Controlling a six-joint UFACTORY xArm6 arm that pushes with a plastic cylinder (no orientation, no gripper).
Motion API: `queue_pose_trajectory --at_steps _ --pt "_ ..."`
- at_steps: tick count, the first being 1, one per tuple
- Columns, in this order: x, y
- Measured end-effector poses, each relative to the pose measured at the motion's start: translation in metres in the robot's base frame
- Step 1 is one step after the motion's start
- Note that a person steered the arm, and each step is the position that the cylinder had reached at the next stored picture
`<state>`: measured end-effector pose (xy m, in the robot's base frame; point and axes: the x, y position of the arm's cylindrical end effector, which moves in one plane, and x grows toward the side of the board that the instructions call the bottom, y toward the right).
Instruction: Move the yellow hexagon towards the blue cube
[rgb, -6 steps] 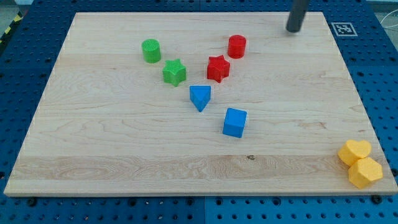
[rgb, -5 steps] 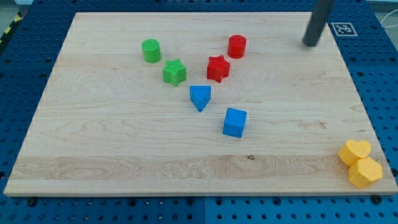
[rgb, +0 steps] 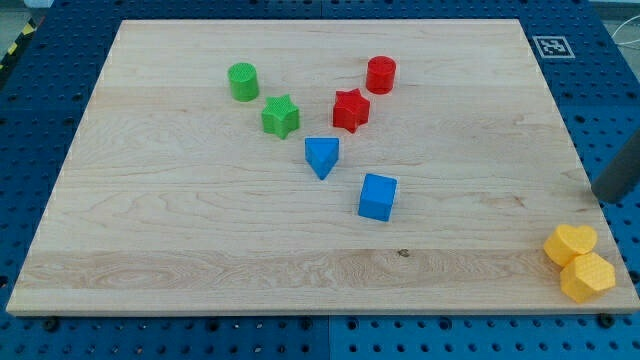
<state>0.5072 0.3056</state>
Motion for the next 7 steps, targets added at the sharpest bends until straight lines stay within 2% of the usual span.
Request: queue_pose_trajectory --at_steps 2,4,7 --pt "0.022 -0.022" --pt "0.025 -0.020" --pt "0.070 -0.017"
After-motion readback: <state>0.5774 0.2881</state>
